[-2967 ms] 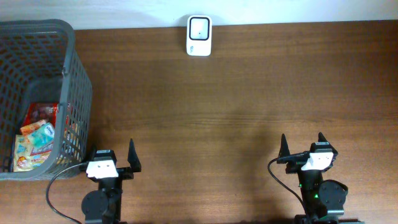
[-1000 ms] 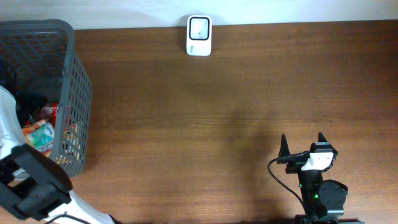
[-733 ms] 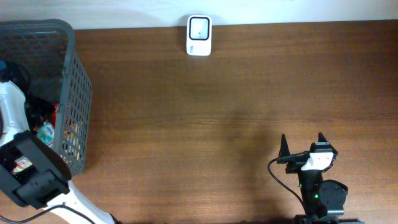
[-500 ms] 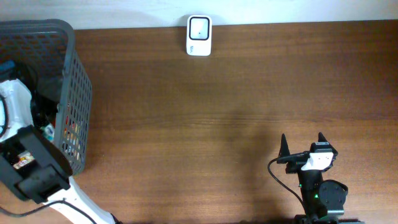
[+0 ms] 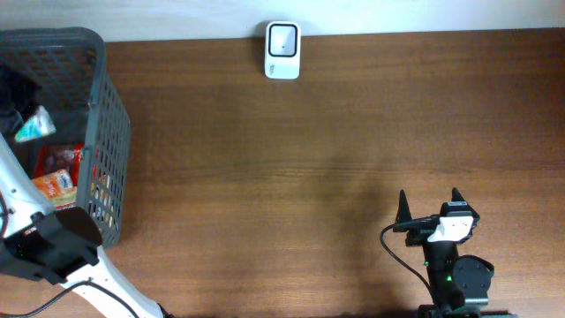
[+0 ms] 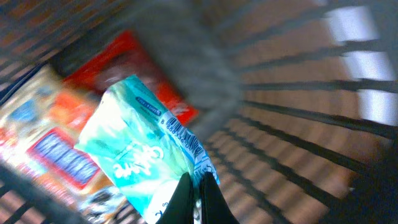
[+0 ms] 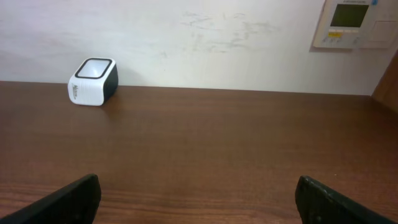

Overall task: Scan the item barcode
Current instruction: 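Reach the left gripper into the basket and grasp the green tissue pack, then carry the green tissue pack with the left gripper and place it mid-table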

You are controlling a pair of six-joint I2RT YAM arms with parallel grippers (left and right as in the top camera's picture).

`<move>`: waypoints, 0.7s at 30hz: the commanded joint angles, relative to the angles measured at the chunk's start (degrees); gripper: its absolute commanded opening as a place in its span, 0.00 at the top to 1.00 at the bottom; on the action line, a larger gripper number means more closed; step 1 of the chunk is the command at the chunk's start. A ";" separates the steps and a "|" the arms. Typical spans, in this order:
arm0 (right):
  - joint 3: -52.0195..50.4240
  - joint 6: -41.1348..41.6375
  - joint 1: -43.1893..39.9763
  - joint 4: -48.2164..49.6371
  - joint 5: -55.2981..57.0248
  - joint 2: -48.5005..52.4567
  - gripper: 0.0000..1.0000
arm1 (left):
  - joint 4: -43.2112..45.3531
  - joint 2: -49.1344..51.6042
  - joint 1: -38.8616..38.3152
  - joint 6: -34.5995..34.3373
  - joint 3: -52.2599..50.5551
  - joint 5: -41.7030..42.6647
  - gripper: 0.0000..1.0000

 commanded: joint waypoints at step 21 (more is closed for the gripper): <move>-0.33 -0.33 -0.33 -0.26 -0.52 -0.39 0.01 | 20.24 21.46 -69.40 20.92 -5.75 -0.28 0.88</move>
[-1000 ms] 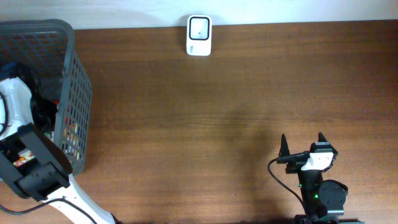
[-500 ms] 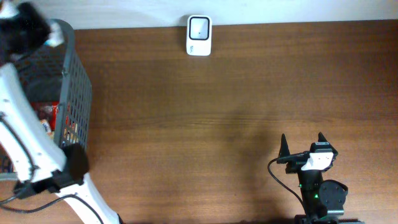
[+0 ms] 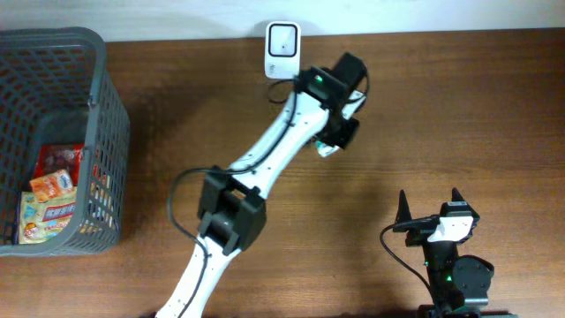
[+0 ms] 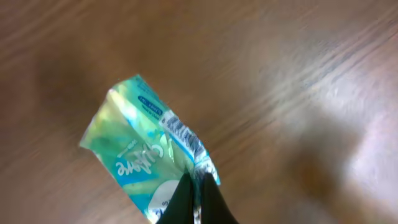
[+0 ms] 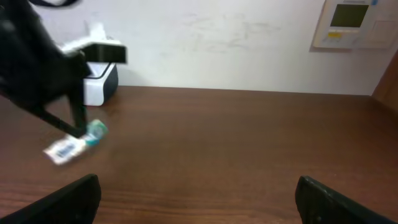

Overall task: Scan the item barcode
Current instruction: 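Carry the green tissue pack with the left gripper and place it mid-table, then reach the left gripper into the basket and grasp the orange tissue pack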

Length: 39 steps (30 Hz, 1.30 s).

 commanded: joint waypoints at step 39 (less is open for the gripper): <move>-0.33 -0.39 -0.33 -0.24 -0.52 -0.39 0.01 | 6.82 -18.25 71.80 -42.05 -34.82 -26.10 0.78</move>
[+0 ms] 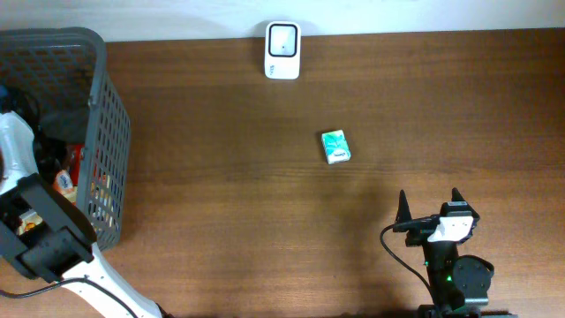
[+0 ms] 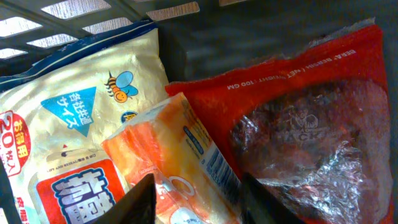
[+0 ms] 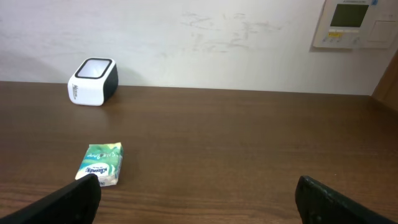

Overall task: Scan the item barcode
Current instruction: 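Reach the left gripper into the basket and grasp the orange tissue pack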

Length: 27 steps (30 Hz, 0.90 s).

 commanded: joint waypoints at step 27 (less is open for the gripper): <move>-0.33 -0.35 -0.33 -0.24 -0.52 -0.39 0.01 | 2.14 -3.89 0.26 5.81 1.18 3.96 1.00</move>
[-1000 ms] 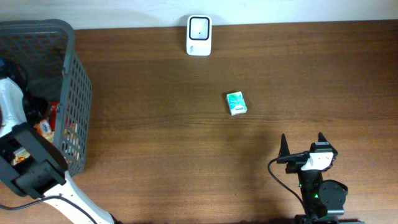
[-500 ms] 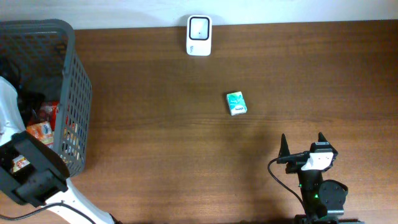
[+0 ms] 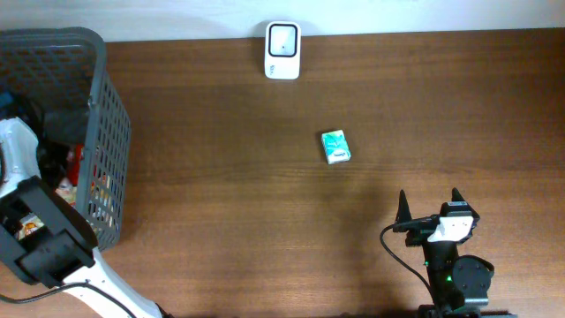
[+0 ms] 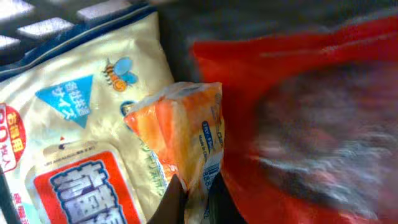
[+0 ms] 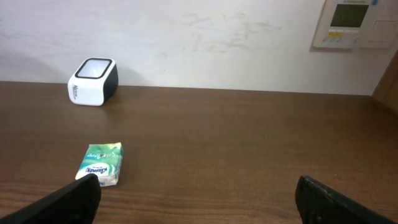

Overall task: Scan the item barcode
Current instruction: 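Reach the left gripper into the basket and grasp the orange tissue pack, then place the orange tissue pack beside the green pack with the left gripper, then grasp the red snack bag in the basket with the left gripper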

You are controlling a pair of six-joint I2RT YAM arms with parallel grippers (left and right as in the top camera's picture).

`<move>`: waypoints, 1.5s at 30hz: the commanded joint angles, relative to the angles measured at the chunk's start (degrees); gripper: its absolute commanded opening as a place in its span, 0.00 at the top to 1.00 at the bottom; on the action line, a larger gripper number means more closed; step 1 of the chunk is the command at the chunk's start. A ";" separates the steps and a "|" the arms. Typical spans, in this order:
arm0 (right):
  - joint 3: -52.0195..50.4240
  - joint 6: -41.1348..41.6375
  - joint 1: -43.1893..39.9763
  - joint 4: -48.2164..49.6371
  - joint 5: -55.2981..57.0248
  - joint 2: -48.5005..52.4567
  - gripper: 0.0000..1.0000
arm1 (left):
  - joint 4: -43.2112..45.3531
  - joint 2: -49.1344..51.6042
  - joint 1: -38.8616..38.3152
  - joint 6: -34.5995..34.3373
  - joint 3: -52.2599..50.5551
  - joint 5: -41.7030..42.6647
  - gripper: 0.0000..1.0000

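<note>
Inside the grey mesh basket (image 3: 106,132) my left gripper (image 4: 194,198) is shut on an orange snack packet (image 4: 183,134) with a barcode on its side. The packet stands up between the jaws, over a cream and red bag (image 4: 74,162) and a red bag (image 4: 311,124). The white barcode scanner (image 3: 282,39) stands at the table's far edge, also seen as the scanner (image 5: 93,81). A green tissue pack (image 3: 335,147) lies on the table, the pack (image 5: 101,163) showing in the right wrist view. My right gripper (image 5: 199,199) rests open at the front right, nothing between its fingers.
The wooden table (image 3: 397,106) stretches between basket and scanner. A wall panel (image 5: 354,23) hangs behind the table at the right. The basket's walls stand around the left arm (image 3: 22,168).
My left gripper was open over the orange packet in the basket; now it is shut on that packet, which stands pinched upright. The tissue pack and right arm have not moved.
My left gripper held the green tissue pack inside the basket. Then it held the pack over the table near the scanner. Later the pack lay on the table and the gripper was open back in the basket. Now it grips the orange packet.
</note>
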 commanded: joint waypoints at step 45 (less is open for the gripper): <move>-0.33 -0.35 -0.33 -0.24 -0.52 -0.39 0.01 | -28.68 -3.08 -3.91 22.75 53.53 7.43 0.05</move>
